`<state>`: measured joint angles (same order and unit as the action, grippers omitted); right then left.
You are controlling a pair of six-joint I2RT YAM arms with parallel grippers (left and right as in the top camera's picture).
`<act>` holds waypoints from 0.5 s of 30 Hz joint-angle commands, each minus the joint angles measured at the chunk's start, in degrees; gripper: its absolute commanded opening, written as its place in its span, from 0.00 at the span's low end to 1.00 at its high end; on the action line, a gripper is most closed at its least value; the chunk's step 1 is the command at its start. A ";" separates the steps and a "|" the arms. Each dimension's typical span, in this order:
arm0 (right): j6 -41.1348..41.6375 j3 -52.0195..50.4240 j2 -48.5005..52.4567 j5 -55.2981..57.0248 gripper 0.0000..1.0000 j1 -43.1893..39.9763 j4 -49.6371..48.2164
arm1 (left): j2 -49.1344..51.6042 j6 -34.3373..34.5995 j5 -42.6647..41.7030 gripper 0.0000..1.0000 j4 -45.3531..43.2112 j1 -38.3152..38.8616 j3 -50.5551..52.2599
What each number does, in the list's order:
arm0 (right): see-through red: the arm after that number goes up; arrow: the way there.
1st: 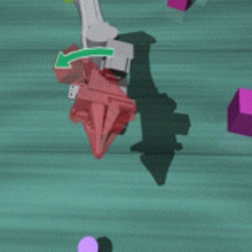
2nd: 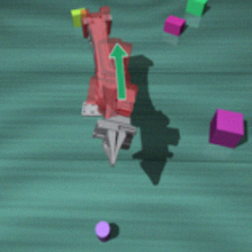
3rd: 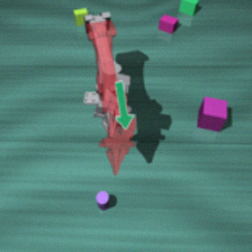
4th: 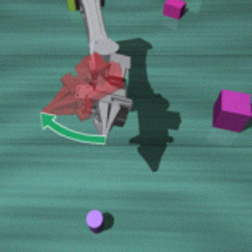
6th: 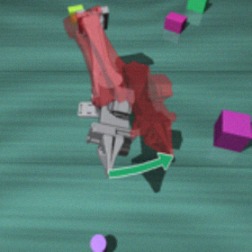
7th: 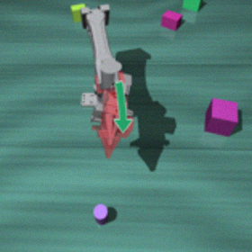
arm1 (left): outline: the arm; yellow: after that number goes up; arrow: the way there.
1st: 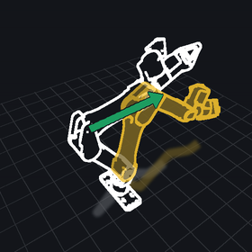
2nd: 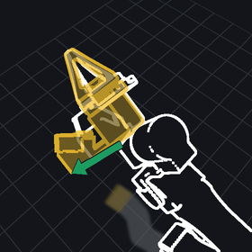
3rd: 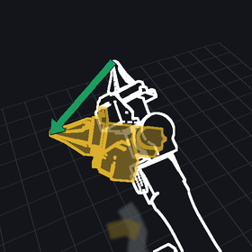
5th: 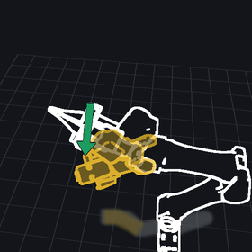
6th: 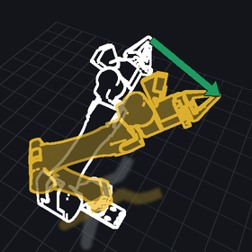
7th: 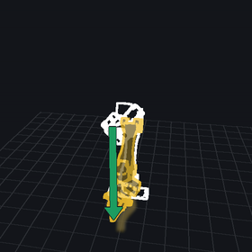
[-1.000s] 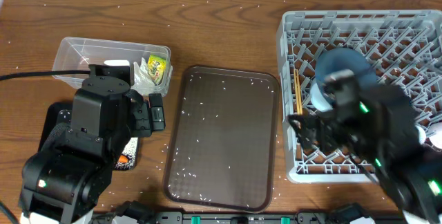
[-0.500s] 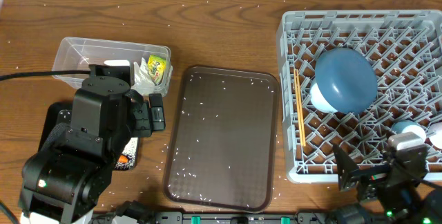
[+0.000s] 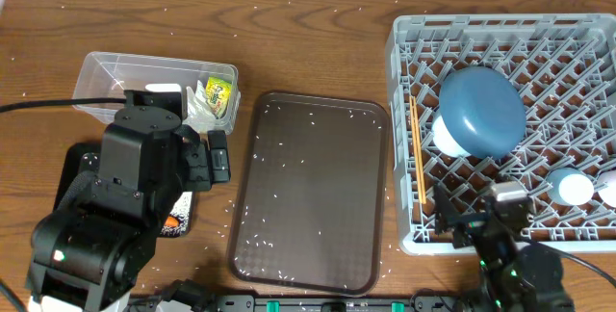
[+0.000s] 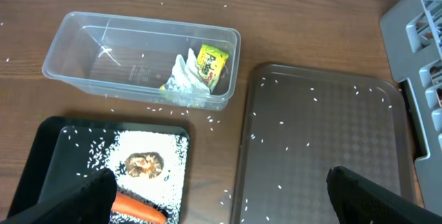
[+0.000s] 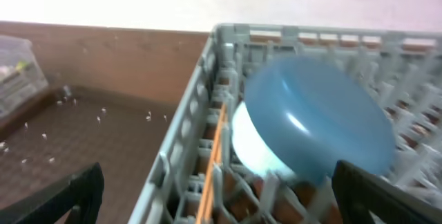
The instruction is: Sort waste into correct bins and load items into the dishwasher rack
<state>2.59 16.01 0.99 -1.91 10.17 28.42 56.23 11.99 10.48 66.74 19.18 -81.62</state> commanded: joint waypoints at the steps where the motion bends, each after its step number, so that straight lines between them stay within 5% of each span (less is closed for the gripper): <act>1: -1.77 -4.33 -0.68 -4.13 0.99 -0.79 -4.63 | -0.02 0.31 -0.17 0.98 0.11 -0.31 -0.13; 11: -2.67 -15.72 -0.68 -7.74 0.99 -0.79 -25.42 | -0.02 0.31 -0.17 0.98 0.11 -0.31 -0.13; 15: -2.64 -15.74 -0.55 -7.48 0.99 -0.76 -25.20 | -0.02 0.31 -0.17 0.98 0.11 -0.31 -0.13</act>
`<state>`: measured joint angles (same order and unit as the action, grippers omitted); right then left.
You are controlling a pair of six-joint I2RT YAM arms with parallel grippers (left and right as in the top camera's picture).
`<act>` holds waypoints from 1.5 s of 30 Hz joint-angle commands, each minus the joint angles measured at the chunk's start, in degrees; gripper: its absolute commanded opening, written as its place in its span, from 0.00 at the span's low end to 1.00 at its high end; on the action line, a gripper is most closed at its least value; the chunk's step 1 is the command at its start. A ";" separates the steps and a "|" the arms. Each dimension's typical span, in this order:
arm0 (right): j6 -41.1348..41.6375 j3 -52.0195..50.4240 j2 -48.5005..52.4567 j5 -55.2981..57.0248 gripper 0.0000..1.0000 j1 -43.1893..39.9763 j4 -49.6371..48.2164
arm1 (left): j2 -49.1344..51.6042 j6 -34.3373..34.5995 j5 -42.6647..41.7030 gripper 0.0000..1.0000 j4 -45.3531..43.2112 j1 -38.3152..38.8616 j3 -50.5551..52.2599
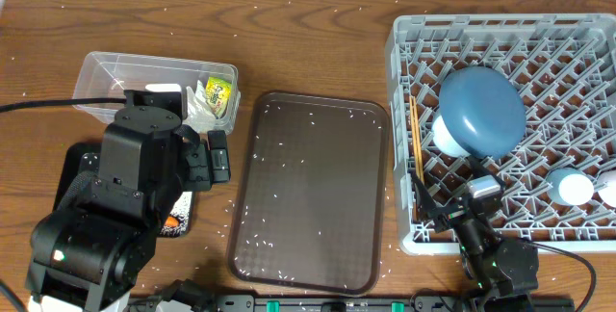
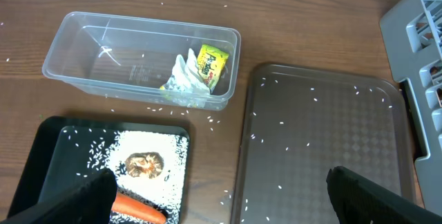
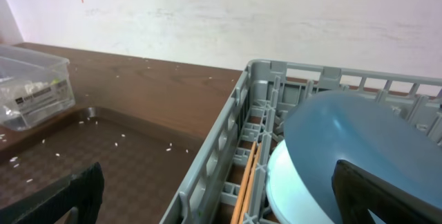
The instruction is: Sort waste into correct bins and load items into the dishwasher rack
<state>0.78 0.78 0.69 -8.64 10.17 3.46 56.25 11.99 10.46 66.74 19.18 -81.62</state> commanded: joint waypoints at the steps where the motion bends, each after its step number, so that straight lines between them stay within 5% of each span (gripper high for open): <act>1: -0.83 -0.50 -0.24 -0.74 0.99 -0.79 -0.26 | -0.04 0.31 -0.15 0.98 0.11 -0.31 -0.13; 29: -0.83 -0.48 -0.20 -0.74 0.99 -0.79 -0.22 | -4.39 -0.72 2.23 0.98 2.43 -3.13 0.59; 36: -0.83 -0.48 -0.20 -0.76 0.99 -0.79 -0.20 | -17.03 -7.82 -5.57 0.98 -15.63 -12.81 10.54; 45: -0.85 -0.48 -0.20 -0.76 0.99 -0.79 -0.22 | -34.99 -17.35 -11.56 0.98 -37.48 -15.43 32.79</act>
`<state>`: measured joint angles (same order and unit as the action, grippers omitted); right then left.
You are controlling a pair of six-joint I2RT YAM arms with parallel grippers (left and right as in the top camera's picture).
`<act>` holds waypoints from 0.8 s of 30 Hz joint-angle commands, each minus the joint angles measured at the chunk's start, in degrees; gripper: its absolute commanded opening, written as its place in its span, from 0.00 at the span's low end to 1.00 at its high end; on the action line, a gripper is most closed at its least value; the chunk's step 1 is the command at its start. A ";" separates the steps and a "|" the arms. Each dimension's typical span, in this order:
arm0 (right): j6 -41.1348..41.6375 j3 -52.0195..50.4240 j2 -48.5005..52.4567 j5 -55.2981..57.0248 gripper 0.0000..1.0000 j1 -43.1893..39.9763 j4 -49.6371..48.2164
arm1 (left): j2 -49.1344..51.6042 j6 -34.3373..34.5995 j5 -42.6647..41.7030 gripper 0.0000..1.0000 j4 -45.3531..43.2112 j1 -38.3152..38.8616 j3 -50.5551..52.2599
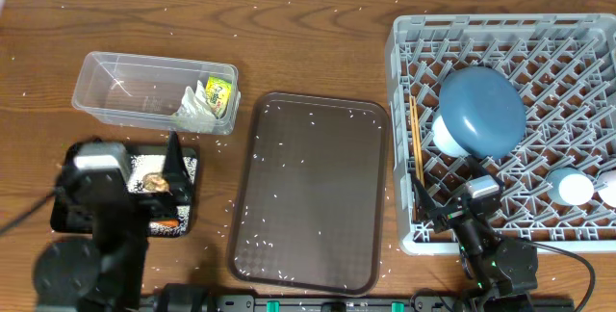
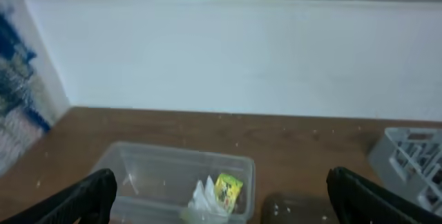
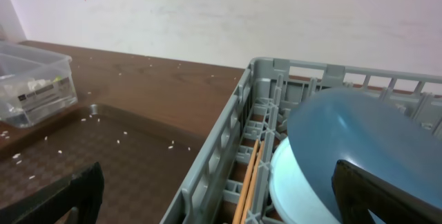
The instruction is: Sort waste into correct bins and load items into the dishwasher rack
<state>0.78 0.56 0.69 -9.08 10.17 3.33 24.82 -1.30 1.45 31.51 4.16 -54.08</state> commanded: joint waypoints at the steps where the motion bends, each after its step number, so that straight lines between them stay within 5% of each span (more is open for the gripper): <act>1: -0.83 -0.26 -0.20 -0.31 0.99 -0.79 -0.09 | -5.05 -4.07 -2.56 0.98 -3.32 -0.42 7.30; 14: -0.83 -0.26 -0.20 -0.31 0.99 -0.79 -0.09 | -24.35 -4.04 -2.58 0.98 -15.82 -0.42 29.42; 24: -0.85 -0.26 -0.20 -0.31 0.99 -0.79 -0.07 | -24.72 -4.04 -3.65 0.98 -25.62 -0.39 41.46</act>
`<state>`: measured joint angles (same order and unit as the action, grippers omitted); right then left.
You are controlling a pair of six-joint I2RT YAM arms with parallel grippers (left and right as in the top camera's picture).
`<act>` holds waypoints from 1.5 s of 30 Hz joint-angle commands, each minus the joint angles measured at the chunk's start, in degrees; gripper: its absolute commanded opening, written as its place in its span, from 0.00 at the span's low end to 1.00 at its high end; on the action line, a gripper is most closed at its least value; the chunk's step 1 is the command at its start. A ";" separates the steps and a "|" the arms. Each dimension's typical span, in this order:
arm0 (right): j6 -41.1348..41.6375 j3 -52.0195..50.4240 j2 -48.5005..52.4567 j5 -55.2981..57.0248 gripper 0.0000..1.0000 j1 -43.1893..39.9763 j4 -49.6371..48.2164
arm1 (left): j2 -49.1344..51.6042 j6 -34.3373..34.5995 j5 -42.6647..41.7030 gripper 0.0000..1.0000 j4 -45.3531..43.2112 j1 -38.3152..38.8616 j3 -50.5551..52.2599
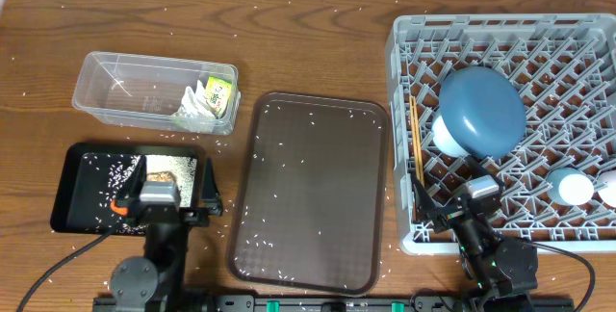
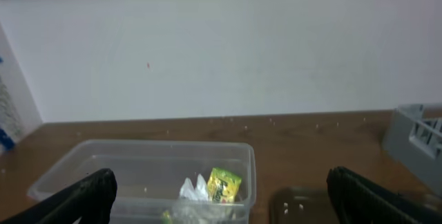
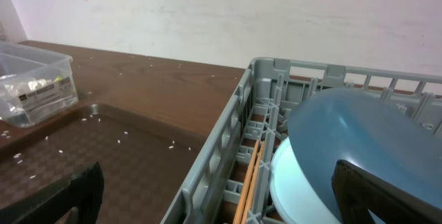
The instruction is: Sort waste into correct bins and load items into the dishwasher rack
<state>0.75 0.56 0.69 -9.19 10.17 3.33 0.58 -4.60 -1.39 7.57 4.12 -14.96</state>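
The clear waste bin (image 1: 154, 92) at the back left holds a yellow wrapper (image 2: 222, 184) and crumpled white plastic. A black bin (image 1: 96, 182) in front of it holds rice and food scraps. The grey dishwasher rack (image 1: 404, 110) carries a blue bowl (image 1: 481, 110) over a white bowl, orange chopsticks (image 3: 247, 182) and white cups (image 1: 576, 189). My left gripper (image 1: 164, 196) sits low at the table's front, by the black bin's right end, open and empty. My right gripper (image 1: 462, 214) rests at the rack's front left corner, open and empty.
A brown serving tray (image 1: 310, 192) sprinkled with rice grains lies between the bins and the rack. Loose rice is scattered over the wooden table (image 1: 308, 42). A pale wall (image 2: 221, 51) stands behind the table.
My left arm has shifted right along the front edge, from the black bin's left part to its right end, uncovering most of the bin. The right arm has not moved.
My left arm first stood raised over the black bin, its camera looking down on both bins, while the right wrist view was blurred beside the rack. The right arm then sat still at the rack's front corner. The left arm was later folded low, facing the wall.
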 commanded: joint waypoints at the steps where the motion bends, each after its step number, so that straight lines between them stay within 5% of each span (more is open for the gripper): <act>1: -0.83 -0.26 -0.20 -0.22 0.99 -0.79 -0.09 | -0.48 -0.74 -0.79 0.98 -2.84 -0.35 3.63; 10: -0.81 -0.26 -0.20 -0.22 0.99 -0.79 -0.07 | -0.48 -0.74 -0.79 0.98 -14.45 -0.35 14.64; 45: -0.81 -0.26 -0.20 -0.22 0.99 -0.79 -0.09 | 0.07 -0.74 -0.79 0.98 -3.72 -0.31 14.73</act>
<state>0.75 0.56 0.69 -9.21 10.17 3.33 0.60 -4.62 -2.66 1.13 4.12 -0.73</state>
